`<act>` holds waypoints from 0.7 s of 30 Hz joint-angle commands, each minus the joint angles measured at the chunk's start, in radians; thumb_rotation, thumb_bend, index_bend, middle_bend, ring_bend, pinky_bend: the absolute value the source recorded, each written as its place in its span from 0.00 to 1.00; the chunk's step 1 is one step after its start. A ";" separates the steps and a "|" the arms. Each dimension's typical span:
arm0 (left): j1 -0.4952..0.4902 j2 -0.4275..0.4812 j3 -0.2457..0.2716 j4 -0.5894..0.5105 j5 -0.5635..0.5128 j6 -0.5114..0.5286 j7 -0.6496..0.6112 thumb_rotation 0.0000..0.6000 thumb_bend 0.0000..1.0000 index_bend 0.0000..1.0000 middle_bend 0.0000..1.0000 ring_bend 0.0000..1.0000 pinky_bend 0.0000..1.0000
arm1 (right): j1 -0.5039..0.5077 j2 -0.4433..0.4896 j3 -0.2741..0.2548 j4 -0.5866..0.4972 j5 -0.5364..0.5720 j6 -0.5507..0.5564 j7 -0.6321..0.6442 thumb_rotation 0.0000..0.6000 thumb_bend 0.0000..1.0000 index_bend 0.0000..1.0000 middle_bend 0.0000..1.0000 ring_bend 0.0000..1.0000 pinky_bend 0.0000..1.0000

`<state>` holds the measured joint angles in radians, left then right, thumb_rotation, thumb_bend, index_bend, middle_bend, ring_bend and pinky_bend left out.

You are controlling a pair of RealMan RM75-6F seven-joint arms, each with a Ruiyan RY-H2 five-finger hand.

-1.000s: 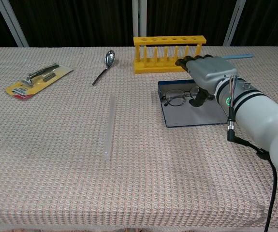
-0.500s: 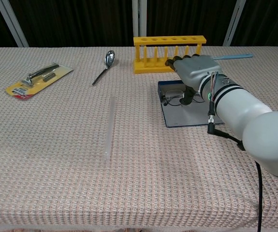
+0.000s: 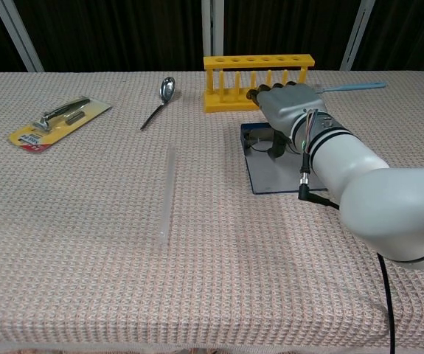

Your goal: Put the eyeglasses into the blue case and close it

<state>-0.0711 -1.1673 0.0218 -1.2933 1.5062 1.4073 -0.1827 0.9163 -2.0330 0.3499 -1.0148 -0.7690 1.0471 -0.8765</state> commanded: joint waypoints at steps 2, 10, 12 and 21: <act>0.000 0.001 -0.001 -0.001 -0.002 -0.001 0.001 0.62 0.09 0.02 0.06 0.08 0.21 | 0.015 -0.019 0.008 0.039 -0.010 -0.008 0.015 1.00 0.18 0.00 0.00 0.00 0.00; -0.002 0.002 -0.003 -0.006 -0.002 -0.003 0.005 0.61 0.09 0.03 0.06 0.08 0.21 | -0.039 0.045 -0.035 -0.077 -0.057 0.045 0.024 1.00 0.18 0.00 0.00 0.00 0.00; -0.003 0.001 -0.002 -0.007 -0.001 -0.004 0.007 0.62 0.09 0.03 0.06 0.08 0.21 | -0.061 0.075 -0.050 -0.124 -0.060 0.063 0.014 1.00 0.18 0.00 0.00 0.00 0.00; 0.002 -0.003 0.002 -0.014 -0.002 -0.004 0.016 0.62 0.09 0.03 0.06 0.08 0.21 | -0.192 0.234 -0.166 -0.352 -0.152 0.139 0.076 1.00 0.18 0.00 0.00 0.00 0.00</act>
<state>-0.0696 -1.1702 0.0236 -1.3071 1.5046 1.4034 -0.1665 0.7706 -1.8486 0.2325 -1.3038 -0.8708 1.1502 -0.8340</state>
